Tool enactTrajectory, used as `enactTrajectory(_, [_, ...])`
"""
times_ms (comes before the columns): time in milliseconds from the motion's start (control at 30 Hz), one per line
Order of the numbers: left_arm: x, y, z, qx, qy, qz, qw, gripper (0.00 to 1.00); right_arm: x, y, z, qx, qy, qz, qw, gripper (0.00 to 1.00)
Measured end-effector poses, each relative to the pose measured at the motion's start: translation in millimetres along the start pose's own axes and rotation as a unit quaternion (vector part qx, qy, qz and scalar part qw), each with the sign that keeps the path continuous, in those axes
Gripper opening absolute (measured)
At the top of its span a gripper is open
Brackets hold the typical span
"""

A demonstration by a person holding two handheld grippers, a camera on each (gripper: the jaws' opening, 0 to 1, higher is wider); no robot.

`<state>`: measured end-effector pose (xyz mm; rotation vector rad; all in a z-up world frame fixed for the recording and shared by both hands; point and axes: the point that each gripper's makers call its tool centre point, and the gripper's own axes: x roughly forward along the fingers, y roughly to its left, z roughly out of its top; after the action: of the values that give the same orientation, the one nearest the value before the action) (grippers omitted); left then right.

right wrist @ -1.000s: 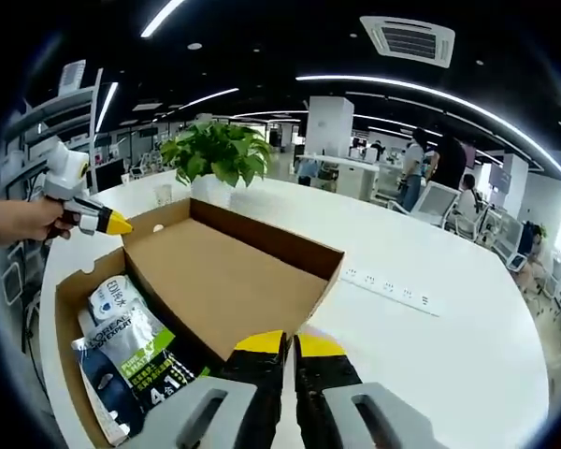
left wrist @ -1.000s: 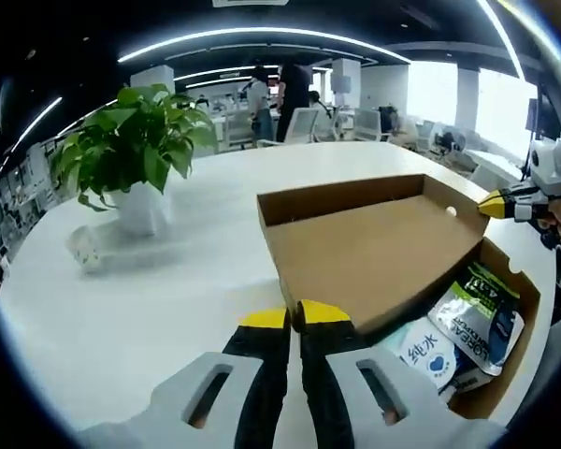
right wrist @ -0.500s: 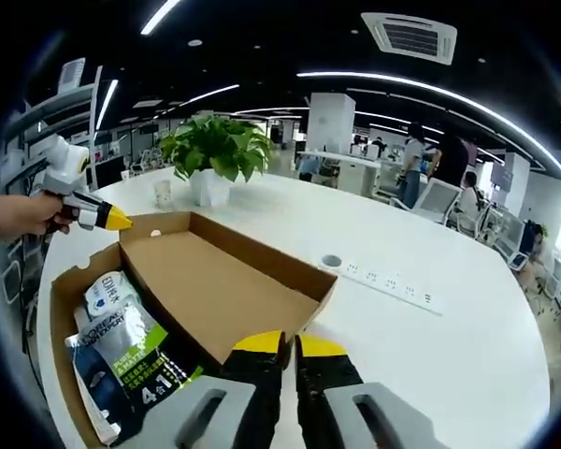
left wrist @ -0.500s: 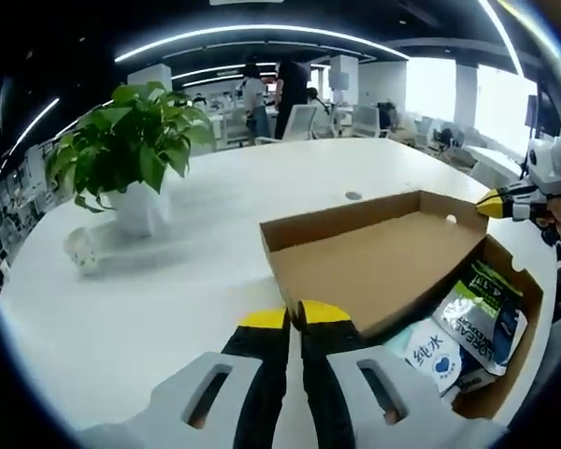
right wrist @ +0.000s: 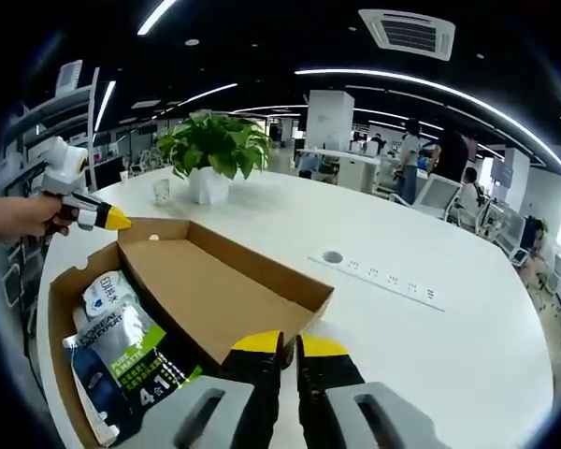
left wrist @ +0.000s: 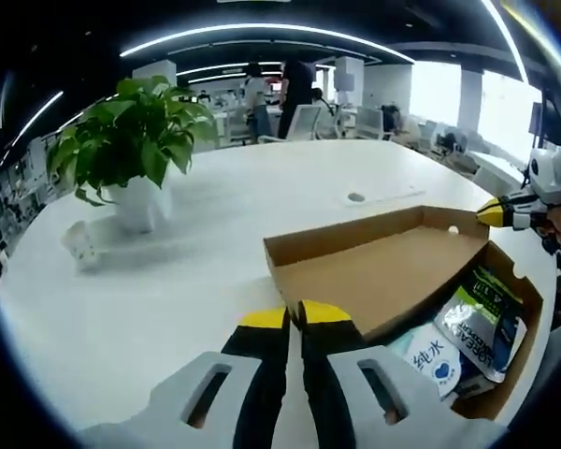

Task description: Operate the shoe box by opening the lid, removing the specified soft item, and placing it in the target area until the item is outside and the box remains undamaged.

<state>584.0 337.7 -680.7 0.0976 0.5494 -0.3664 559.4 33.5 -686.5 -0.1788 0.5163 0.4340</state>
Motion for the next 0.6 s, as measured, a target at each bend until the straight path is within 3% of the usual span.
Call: enactTrajectory(600, [-17,-3.1,4.2,0.015,-0.001,0.005,0.9999,0.06,-14,5,6.7,-0.024,-0.013,0.009,0.9996,0.06])
